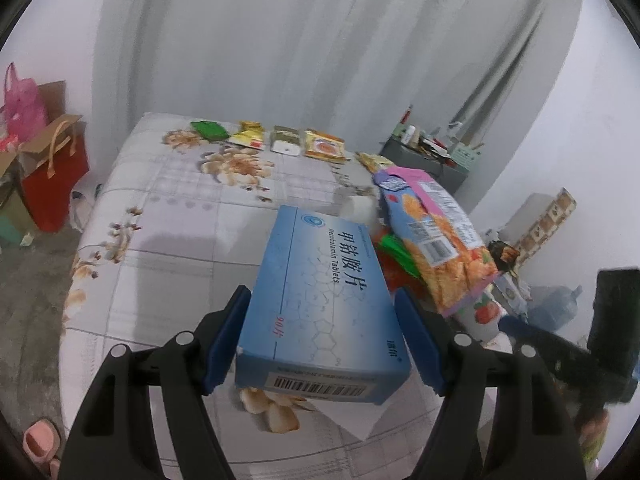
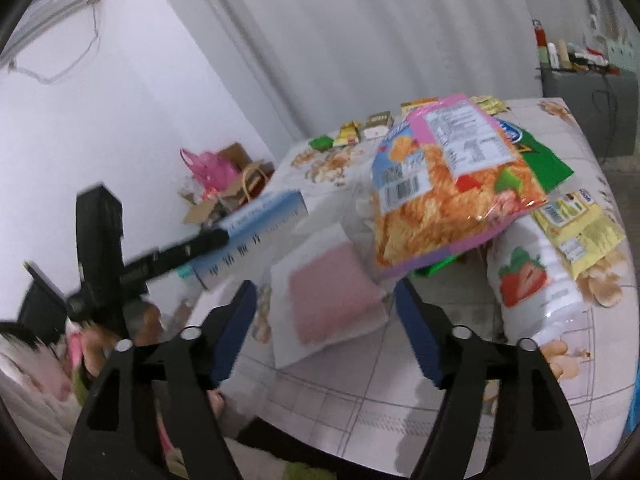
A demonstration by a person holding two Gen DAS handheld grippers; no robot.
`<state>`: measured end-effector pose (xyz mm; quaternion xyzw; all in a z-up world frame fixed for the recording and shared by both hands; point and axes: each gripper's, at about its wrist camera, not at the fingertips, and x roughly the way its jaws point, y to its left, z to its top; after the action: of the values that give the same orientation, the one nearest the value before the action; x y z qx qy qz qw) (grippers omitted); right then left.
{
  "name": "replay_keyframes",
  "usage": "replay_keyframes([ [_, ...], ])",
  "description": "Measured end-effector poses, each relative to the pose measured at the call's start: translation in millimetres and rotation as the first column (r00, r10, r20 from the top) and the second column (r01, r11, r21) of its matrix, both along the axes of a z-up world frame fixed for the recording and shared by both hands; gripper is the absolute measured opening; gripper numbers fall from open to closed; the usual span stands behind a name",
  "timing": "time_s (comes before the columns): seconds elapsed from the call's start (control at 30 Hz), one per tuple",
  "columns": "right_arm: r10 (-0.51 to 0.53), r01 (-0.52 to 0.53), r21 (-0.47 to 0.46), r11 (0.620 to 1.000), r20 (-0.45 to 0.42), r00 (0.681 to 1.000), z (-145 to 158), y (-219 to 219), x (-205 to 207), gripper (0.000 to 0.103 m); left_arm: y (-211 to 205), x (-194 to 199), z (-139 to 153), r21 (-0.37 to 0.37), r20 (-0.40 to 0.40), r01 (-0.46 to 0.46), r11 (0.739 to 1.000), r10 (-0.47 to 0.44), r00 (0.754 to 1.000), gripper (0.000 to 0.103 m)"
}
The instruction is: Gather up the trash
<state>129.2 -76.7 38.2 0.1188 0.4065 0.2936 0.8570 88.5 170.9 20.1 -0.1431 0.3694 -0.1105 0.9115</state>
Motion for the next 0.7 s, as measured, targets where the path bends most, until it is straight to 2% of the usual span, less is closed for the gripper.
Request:
replay_keyframes([
  [0.1,0.047,-0.045,-0.086,0.995,0.023,0.999,-6.2,30.8,3.2,0.084,15.4,-1.3,-4.2,0.003,-0.009,-0.041,0.999,0.041,0.999,0.072],
  [0.17,0.081,-0.076,-0.138,0.987,0.036,0.996,-10.6,47.7,5.5,0.086,24.2,-2.9,-6.6,0.003,-0.014,-0.06,0.998,0.06,0.998,0.072],
  [0.23,0.141,-0.127,-0.215,0.968,0.048,0.989,-17.9,73.3,14.3,0.091,33.7,-4.9,-10.0,-0.002,-0.02,-0.077,0.997,0.077,0.997,0.072],
  [0.37,0.208,-0.186,-0.339,0.922,0.03,0.978,-36.3,105.4,37.5,0.092,48.6,-5.7,-17.7,-0.016,-0.034,-0.102,0.995,0.102,0.994,0.072],
  [0.53,0.223,-0.211,-0.462,0.861,-0.029,0.974,-62.8,125.6,67.0,0.093,60.5,-3.0,-26.9,-0.039,-0.046,-0.115,0.993,0.113,0.992,0.072],
  [0.7,0.223,-0.233,-0.517,0.823,-0.082,0.971,-77.5,129.7,77.2,0.094,65.8,1.2,-33.7,-0.057,-0.055,-0.115,0.992,0.112,0.992,0.072],
])
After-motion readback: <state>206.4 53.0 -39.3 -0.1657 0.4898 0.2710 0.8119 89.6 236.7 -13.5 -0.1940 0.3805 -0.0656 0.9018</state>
